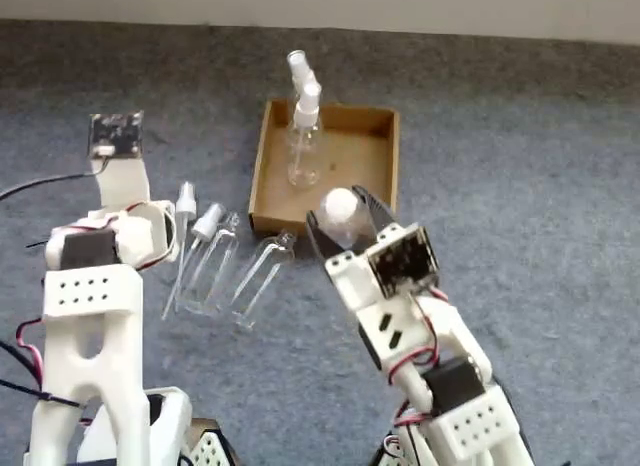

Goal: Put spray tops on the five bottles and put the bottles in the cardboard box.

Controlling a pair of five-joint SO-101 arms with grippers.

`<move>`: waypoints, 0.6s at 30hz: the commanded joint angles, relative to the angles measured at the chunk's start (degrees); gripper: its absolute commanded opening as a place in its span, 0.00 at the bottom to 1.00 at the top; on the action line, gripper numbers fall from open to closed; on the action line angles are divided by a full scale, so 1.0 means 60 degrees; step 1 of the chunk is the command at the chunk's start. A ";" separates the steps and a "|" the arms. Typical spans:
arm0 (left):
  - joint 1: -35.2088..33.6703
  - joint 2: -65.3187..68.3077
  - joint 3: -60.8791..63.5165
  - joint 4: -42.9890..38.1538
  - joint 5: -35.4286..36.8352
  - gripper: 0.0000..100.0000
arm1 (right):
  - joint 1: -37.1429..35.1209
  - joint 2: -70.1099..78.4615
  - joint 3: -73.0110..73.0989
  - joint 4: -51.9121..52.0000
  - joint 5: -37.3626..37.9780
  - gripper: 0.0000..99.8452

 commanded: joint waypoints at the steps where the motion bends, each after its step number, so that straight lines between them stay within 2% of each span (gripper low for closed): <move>1: -0.0784 -0.0139 0.0901 -0.1729 0.0264 0.17 | 0.0110 0.2982 -0.2220 -0.1150 -0.0747 0.00; 7: -0.0857 -0.0125 0.2117 -0.3223 0.0264 0.17 | 0.0095 0.6205 -0.3758 -0.3861 -0.1231 0.00; 11: -0.0667 -0.0081 0.2132 -0.3282 0.0249 0.17 | -0.0051 0.7495 -0.3744 -0.5092 -0.1231 0.00; 18: -0.0637 -0.0081 0.2117 -0.3297 0.0249 0.17 | -0.0945 0.9297 -0.3758 -0.6029 -0.1231 0.00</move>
